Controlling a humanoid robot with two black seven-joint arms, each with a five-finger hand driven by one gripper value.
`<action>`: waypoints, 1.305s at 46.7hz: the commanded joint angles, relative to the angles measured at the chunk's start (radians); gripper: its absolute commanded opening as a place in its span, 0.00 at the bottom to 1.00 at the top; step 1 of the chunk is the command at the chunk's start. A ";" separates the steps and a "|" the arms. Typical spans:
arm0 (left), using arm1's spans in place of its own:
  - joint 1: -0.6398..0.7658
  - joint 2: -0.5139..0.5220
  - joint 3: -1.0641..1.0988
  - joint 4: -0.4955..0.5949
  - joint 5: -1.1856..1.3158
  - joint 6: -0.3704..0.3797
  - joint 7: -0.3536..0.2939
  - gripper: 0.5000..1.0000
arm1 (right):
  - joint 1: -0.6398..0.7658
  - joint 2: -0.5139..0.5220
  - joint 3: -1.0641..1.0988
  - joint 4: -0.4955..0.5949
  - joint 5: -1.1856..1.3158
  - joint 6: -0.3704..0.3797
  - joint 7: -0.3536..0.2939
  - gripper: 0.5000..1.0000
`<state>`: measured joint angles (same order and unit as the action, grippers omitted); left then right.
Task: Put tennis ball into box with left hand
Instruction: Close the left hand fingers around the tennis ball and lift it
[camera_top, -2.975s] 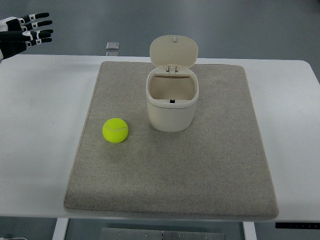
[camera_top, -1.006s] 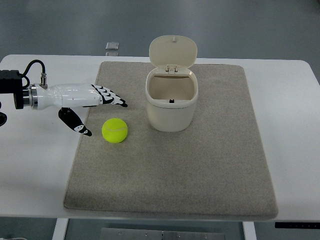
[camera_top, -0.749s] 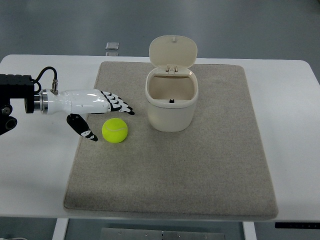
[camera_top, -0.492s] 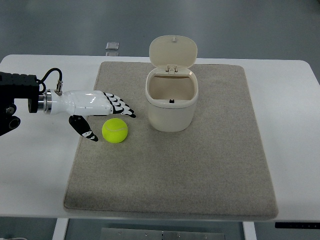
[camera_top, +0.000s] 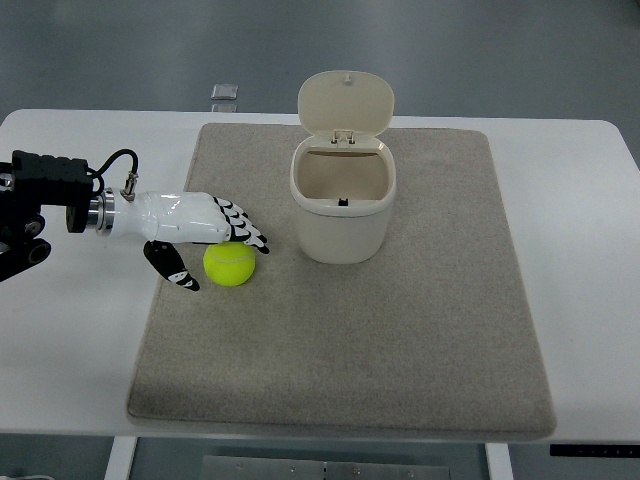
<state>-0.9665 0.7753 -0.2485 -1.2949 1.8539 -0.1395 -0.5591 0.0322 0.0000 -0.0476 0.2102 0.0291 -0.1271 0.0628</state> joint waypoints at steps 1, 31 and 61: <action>0.000 -0.002 0.000 0.009 0.001 0.001 0.001 0.66 | 0.000 0.000 0.000 0.000 0.000 0.000 0.000 0.80; -0.041 0.056 -0.023 -0.010 0.037 0.038 -0.001 0.00 | 0.000 0.000 0.000 0.000 0.000 0.000 0.000 0.80; -0.204 0.131 -0.008 -0.139 0.033 0.299 -0.007 0.00 | 0.000 0.000 0.000 0.000 0.000 0.001 0.000 0.80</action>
<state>-1.1423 0.9129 -0.2615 -1.4297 1.8891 0.1692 -0.5663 0.0322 0.0000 -0.0476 0.2101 0.0294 -0.1267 0.0630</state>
